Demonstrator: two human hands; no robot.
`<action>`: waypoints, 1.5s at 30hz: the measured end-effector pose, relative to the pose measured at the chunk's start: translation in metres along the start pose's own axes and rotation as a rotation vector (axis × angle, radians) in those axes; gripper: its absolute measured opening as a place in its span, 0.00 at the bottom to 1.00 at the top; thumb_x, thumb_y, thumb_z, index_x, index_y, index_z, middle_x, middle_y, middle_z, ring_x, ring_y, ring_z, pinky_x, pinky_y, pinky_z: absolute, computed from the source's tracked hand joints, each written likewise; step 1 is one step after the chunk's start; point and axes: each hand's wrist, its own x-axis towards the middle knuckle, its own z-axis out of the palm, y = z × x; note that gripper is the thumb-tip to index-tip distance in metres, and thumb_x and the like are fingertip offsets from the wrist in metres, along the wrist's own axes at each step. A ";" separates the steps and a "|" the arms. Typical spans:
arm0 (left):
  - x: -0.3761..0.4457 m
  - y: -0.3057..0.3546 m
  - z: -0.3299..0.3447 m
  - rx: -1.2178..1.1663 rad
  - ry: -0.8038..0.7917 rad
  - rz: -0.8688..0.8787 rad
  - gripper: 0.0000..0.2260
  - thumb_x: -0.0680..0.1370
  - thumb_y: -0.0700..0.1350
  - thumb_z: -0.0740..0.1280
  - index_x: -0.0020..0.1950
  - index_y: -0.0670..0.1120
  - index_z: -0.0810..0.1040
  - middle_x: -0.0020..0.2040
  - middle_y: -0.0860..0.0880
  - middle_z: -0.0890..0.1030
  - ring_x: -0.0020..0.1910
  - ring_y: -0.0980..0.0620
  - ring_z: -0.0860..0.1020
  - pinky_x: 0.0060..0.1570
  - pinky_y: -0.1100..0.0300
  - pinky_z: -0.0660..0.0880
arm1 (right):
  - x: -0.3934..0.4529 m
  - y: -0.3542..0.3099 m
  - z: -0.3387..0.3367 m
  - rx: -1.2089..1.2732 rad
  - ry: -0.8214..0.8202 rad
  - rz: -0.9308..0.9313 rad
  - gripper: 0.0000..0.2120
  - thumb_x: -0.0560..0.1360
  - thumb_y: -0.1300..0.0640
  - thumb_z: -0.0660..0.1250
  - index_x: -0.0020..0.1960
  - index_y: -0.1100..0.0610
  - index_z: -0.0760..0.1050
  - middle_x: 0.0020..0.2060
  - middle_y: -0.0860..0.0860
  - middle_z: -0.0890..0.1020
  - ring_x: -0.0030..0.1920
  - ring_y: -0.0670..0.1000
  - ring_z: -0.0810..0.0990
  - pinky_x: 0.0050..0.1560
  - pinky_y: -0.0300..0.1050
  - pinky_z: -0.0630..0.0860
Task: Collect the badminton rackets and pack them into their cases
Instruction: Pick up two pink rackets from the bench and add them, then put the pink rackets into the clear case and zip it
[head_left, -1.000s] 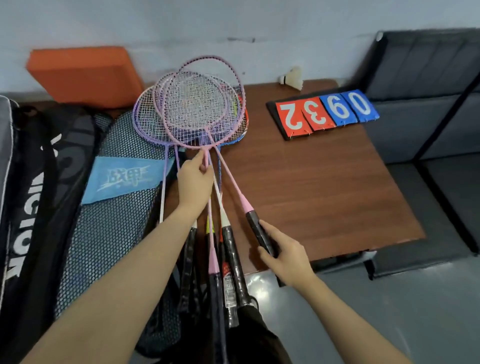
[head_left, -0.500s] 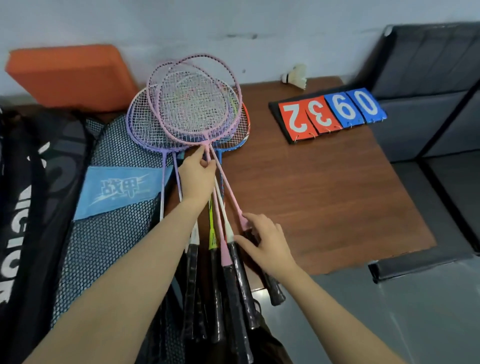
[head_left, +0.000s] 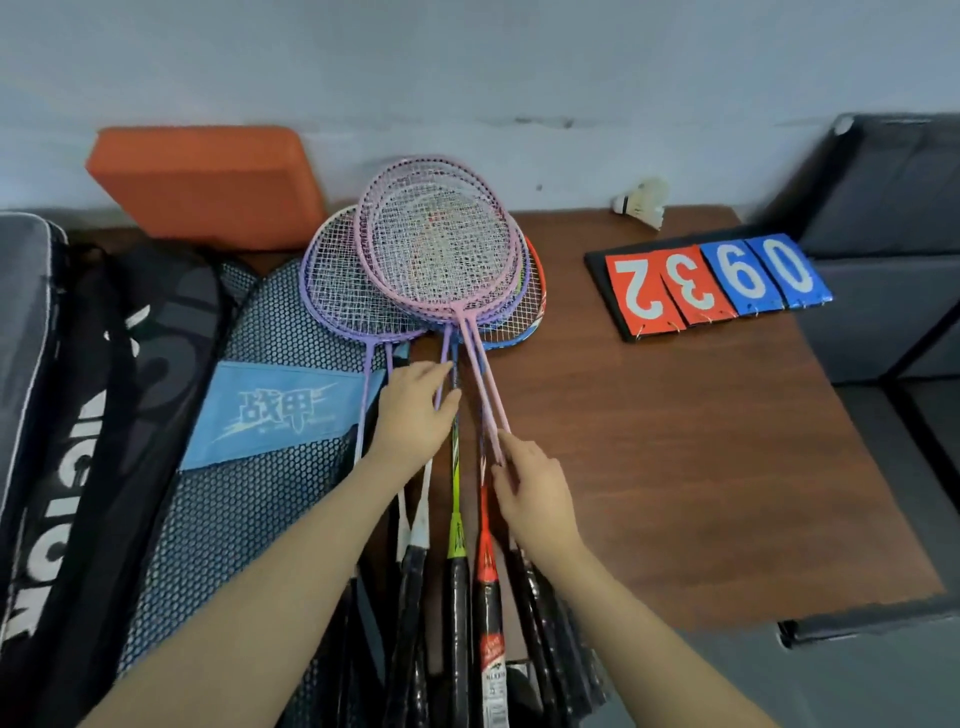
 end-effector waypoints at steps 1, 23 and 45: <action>-0.007 -0.004 0.001 0.063 -0.019 0.025 0.19 0.77 0.45 0.64 0.67 0.42 0.72 0.62 0.42 0.75 0.63 0.44 0.68 0.62 0.54 0.62 | -0.001 0.001 0.000 -0.049 0.013 -0.013 0.17 0.74 0.63 0.62 0.62 0.59 0.73 0.47 0.55 0.78 0.47 0.57 0.76 0.45 0.49 0.69; -0.191 -0.053 -0.123 0.295 0.248 -0.187 0.17 0.75 0.42 0.67 0.63 0.42 0.75 0.64 0.41 0.74 0.63 0.42 0.71 0.61 0.48 0.65 | -0.025 -0.105 0.017 0.129 -0.110 -0.310 0.12 0.75 0.62 0.63 0.58 0.60 0.76 0.47 0.55 0.77 0.45 0.58 0.77 0.47 0.52 0.74; -0.265 -0.309 -0.218 0.079 0.093 -0.359 0.12 0.76 0.43 0.63 0.59 0.47 0.77 0.58 0.46 0.74 0.57 0.43 0.72 0.57 0.54 0.65 | -0.054 -0.317 0.278 -0.038 -0.378 -0.221 0.21 0.76 0.54 0.64 0.68 0.54 0.68 0.58 0.52 0.78 0.59 0.53 0.75 0.62 0.54 0.67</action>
